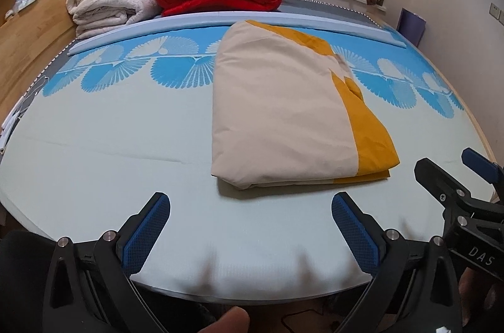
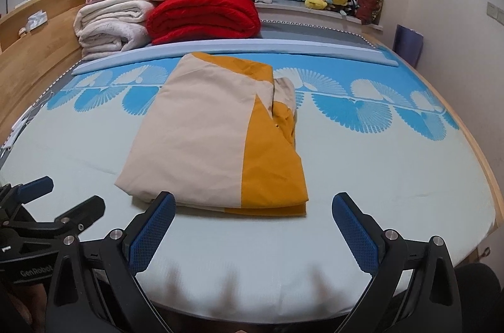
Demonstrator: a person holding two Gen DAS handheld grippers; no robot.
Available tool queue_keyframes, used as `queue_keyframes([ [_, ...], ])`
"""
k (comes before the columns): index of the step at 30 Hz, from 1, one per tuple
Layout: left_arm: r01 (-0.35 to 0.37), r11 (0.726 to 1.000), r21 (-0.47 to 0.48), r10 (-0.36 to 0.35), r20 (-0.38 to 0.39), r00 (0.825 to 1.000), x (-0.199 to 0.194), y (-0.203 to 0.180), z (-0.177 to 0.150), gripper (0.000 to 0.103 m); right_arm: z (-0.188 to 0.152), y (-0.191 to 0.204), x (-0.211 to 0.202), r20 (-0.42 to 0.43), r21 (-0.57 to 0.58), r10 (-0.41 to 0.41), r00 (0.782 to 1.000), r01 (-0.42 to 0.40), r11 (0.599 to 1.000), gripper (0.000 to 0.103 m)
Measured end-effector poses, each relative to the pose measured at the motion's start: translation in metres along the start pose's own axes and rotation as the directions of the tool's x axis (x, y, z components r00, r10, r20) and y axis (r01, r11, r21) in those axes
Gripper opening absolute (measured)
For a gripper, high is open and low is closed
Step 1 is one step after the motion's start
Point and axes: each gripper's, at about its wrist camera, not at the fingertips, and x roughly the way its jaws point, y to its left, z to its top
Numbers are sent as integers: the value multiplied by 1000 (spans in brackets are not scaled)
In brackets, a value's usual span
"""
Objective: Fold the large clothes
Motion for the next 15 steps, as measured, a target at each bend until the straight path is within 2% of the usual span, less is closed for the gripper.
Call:
queue_keyframes([
  [15,-7,1000,-10,7,-8,1000,3,1,0,102,1,5,5,-2,-9,6,1000,-6,1000,99],
])
